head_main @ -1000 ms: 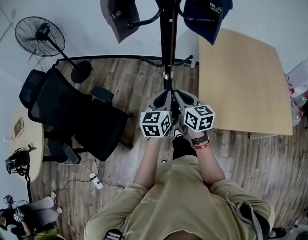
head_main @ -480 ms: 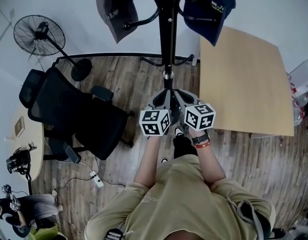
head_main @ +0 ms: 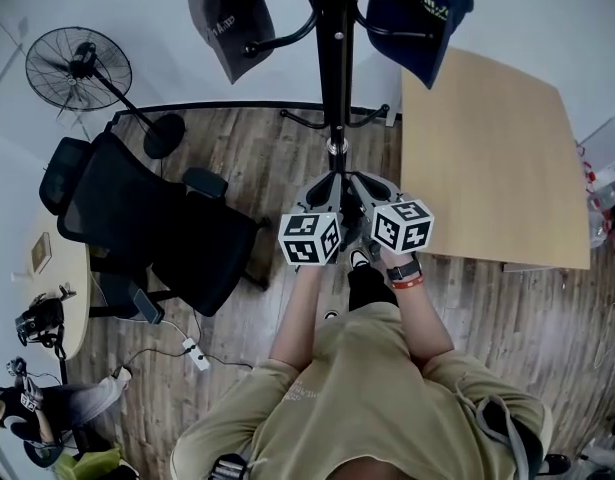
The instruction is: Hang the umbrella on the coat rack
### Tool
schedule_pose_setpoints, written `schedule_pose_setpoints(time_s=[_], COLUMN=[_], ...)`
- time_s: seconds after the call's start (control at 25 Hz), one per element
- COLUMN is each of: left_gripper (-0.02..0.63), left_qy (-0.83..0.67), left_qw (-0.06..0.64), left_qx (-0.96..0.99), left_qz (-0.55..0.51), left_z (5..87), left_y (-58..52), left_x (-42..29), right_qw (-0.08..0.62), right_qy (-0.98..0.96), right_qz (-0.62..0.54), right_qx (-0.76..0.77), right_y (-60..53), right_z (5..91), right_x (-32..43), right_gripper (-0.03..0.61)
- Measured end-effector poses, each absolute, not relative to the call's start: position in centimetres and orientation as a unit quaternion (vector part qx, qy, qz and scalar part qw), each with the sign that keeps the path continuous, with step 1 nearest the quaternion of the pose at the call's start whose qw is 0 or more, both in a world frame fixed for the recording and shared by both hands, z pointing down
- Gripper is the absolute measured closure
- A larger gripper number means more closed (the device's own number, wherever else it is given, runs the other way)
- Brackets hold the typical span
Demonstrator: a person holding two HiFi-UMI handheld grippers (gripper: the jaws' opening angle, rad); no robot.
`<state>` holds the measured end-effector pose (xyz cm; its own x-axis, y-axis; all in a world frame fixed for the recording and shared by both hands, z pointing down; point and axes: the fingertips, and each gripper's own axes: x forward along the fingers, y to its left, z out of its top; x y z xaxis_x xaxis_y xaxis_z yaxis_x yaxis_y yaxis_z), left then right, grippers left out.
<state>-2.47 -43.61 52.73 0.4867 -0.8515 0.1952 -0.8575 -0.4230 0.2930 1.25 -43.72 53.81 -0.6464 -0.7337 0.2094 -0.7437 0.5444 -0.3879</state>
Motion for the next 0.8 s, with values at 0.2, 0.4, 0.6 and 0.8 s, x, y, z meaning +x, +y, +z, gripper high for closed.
schedule_pose_setpoints(time_s=[0.2, 0.4, 0.6, 0.8], left_gripper=[0.591, 0.591, 0.591, 0.591], left_qy=[-0.506, -0.506, -0.504, -0.494], left_qw=[0.183, 0.183, 0.184, 0.203], left_qx=[0.843, 0.843, 0.844, 0.845], left_qz=[0.008, 0.016, 0.028, 0.020], left_z=[53.2, 53.7, 54.9, 56.2], left_y=[-43.9, -44.1, -44.4, -44.3], left_x=[-2.9, -3.1, -3.2, -3.0], right_qw=[0.012, 0.018, 0.026, 0.033], right_qy=[-0.879, -0.878, -0.877, -0.874], right_qz=[0.225, 0.227, 0.233, 0.241], right_qx=[0.420, 0.420, 0.419, 0.420], right_y=[-43.9, -44.0, -44.4, -44.2], right_z=[54.1, 54.5, 55.5, 56.7], right_x=[1.3, 1.3, 1.2, 1.0], right_gripper=[0.561, 0.561, 0.561, 0.561])
